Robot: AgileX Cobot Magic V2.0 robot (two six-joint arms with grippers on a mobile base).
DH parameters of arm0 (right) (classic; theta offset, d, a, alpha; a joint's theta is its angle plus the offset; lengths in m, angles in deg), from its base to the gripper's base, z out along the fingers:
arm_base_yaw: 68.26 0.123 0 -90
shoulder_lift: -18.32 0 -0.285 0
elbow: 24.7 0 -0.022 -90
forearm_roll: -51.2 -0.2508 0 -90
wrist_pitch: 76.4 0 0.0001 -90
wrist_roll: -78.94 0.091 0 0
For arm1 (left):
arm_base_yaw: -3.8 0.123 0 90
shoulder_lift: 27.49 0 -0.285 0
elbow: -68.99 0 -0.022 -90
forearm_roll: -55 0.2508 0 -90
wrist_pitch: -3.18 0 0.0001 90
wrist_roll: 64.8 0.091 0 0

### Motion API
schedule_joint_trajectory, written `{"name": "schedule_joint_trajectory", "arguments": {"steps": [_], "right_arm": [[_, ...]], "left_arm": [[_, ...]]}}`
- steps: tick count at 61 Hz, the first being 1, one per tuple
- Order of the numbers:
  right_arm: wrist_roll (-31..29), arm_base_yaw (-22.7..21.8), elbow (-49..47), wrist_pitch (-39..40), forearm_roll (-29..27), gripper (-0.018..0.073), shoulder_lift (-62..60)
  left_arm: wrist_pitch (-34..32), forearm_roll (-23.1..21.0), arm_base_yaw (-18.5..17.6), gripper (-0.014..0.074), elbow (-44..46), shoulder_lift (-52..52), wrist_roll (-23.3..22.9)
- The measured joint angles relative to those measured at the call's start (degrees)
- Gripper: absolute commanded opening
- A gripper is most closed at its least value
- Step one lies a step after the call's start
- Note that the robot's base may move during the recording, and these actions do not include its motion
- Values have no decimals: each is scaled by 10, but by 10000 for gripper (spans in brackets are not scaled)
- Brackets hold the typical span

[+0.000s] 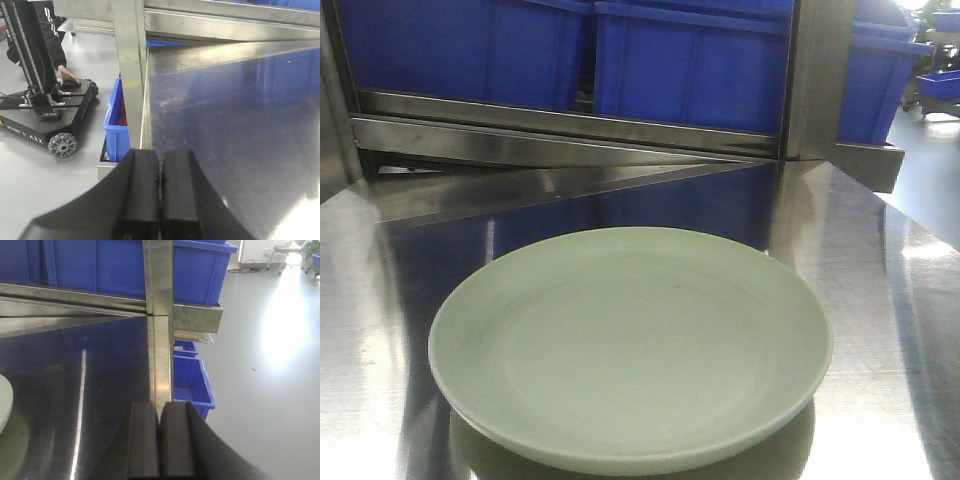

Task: Place green plate on second shelf with right arm
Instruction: 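Move the right gripper toward the rim of the pale green plate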

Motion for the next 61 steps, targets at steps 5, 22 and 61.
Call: {"name": "schedule_joint_trajectory", "arguments": {"steps": [5,22,61], "right_arm": [[0,0,0,0,0,55,0],[0,0,0,0,0,55,0],[0,0,0,0,0,55,0]], "left_arm": [[0,0,0,124,0,0,0],[0,0,0,124,0,0,0],[0,0,0,124,0,0,0]]}}
